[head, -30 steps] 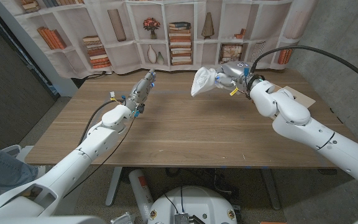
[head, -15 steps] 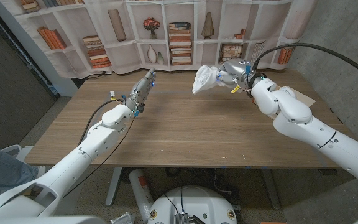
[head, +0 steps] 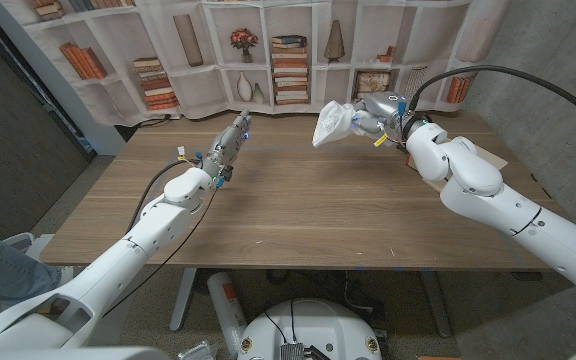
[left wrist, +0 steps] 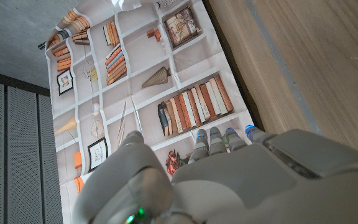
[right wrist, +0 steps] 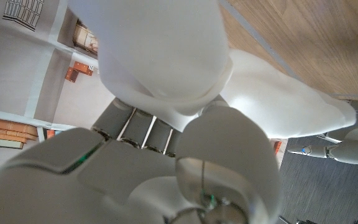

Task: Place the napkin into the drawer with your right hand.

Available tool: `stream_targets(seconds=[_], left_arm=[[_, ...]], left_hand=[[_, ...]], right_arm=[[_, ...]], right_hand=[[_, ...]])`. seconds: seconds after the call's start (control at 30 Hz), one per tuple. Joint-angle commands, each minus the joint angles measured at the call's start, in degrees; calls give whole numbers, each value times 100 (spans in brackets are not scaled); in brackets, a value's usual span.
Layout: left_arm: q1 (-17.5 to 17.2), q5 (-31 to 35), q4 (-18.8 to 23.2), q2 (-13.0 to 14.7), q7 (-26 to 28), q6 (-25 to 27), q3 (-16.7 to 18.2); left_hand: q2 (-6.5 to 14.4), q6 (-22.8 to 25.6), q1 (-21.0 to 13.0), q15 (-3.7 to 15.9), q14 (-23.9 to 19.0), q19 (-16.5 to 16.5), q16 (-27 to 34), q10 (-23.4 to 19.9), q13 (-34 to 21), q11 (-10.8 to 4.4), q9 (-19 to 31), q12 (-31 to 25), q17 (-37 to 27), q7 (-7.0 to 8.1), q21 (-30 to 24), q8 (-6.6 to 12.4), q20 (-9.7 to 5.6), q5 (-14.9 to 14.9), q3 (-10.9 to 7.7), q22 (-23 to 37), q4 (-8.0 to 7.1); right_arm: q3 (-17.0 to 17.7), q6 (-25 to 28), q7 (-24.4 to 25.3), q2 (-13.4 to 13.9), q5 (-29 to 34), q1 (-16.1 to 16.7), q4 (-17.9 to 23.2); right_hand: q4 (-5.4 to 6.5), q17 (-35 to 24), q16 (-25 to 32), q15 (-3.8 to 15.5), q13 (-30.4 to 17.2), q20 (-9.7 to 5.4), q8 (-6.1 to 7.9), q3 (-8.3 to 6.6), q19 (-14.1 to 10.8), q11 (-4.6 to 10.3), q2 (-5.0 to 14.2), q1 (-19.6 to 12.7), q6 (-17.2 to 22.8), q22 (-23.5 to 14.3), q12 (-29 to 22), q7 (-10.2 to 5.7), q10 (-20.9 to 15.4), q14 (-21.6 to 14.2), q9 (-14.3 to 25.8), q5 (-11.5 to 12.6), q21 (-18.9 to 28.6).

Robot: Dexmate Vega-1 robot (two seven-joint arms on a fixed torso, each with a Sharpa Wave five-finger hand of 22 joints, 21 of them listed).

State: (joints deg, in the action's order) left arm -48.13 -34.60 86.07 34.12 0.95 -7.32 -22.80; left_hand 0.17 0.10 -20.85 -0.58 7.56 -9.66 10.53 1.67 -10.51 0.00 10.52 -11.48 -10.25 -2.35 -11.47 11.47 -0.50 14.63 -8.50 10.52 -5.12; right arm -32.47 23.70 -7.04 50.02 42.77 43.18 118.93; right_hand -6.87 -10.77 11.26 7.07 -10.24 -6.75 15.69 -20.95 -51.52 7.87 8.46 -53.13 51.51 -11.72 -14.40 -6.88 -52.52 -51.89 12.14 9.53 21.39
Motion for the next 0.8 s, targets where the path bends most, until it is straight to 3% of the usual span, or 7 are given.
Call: stream_targets(seconds=[0.03, 0.8], left_arm=[[-60, -23, 51, 22, 15, -50, 41], [-81, -28, 73, 69, 27, -23, 67]], left_hand=[[45, 25, 6, 23, -21, -351, 19, -29, -26, 0, 34, -24, -11, 6, -27, -4, -23, -20, 23, 10, -8], [53, 32, 0, 24, -21, -352, 18, -28, -26, 0, 34, -23, -10, 6, -28, -2, -23, -22, 40, 10, -6]], right_arm=[[-33, 211, -39, -36, 1, -67, -53], [-168, 573, -71, -121, 23, -299, -292]], right_hand=[[10, -20, 3, 553, -29, -522, 18, -16, 18, -15, 43, -31, 169, -15, 5, -109, -53, -20, 16, 33, 43], [17, -23, -7, 562, -32, -528, -28, -29, 58, -2, 52, -33, 182, -14, 54, -123, -52, 9, 24, 34, 39]])
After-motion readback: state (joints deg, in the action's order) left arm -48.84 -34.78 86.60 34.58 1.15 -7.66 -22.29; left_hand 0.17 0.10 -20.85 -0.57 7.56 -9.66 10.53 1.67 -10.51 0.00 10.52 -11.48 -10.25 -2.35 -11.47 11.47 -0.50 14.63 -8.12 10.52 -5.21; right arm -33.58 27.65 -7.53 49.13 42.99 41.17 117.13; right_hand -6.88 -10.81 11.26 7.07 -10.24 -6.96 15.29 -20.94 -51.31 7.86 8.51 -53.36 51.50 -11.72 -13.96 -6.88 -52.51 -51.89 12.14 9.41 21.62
